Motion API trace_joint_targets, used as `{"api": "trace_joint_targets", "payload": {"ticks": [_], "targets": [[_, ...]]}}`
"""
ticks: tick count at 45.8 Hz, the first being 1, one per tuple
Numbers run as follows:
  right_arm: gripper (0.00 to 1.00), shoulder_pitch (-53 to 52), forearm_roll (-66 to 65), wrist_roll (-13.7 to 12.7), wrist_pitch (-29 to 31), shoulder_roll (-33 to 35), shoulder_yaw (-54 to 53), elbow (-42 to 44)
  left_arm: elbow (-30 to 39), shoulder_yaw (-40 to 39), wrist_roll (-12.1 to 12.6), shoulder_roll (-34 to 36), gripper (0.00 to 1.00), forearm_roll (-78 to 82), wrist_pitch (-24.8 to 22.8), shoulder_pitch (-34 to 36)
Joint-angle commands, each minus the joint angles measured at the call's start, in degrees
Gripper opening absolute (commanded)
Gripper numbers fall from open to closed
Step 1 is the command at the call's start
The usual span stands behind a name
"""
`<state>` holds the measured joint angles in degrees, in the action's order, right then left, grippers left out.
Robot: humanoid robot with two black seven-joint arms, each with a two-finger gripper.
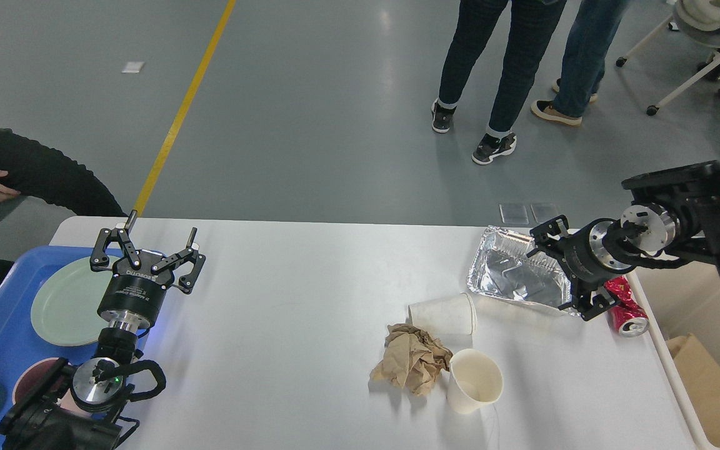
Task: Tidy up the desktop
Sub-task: 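Reach the right gripper to the foil tray and grip its rim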
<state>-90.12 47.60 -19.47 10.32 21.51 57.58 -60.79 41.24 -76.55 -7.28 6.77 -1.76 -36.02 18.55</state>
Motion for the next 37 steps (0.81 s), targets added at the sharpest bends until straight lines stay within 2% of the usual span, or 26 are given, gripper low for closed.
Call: {"api": "trace_joint_targets", "payload": {"ticks": [1,6,17,24,28,32,34,37], "targets": [[1.0,9.59,3.64,-1.8,-1.27,-0.5,-8.42,8.13,-0.02,0.0,-0.02,0.0,0.97,0.0,-0.02,-0.01],[1.0,18.39,2.94,-4.35,-1.8,-1.9,-17.48,16.47,-0.02,0.0,-0.02,0.0,0.97,0.0,-0.02,-0.01],[1.0,28.77,0.57,-4.53,-4.34,-9.37,-21.45,34.5,-0.02,0.0,-0.02,0.0,0.97,0.0,0.07,0.08],[0.97,31.76,-0.05,-4.44,-5.4,-10.61,-22.77,38.29,-0.02,0.0,-0.02,0.0,0.97,0.0,0.07,0.08],[0.83,32.81,-0.05,-4.18,-5.31,-10.52,-24.26,38.99,-0.02,0.0,-0.02,0.0,0.97,0.0,-0.02,0.08],[0.76,33.52,-0.13,-4.09,-5.23,-10.61,-24.97,39.78,-0.02,0.0,-0.02,0.0,0.97,0.0,-0.02,-0.01],[0.66,33.78,-0.13,-3.91,-5.23,-10.61,-24.97,39.78,-0.02,0.0,-0.02,0.0,0.97,0.0,-0.02,0.08],[0.45,34.31,-0.14,-3.91,-4.96,-10.7,-25.41,39.7,-0.02,0.0,-0.02,0.0,0.97,0.0,0.07,0.08]]}}
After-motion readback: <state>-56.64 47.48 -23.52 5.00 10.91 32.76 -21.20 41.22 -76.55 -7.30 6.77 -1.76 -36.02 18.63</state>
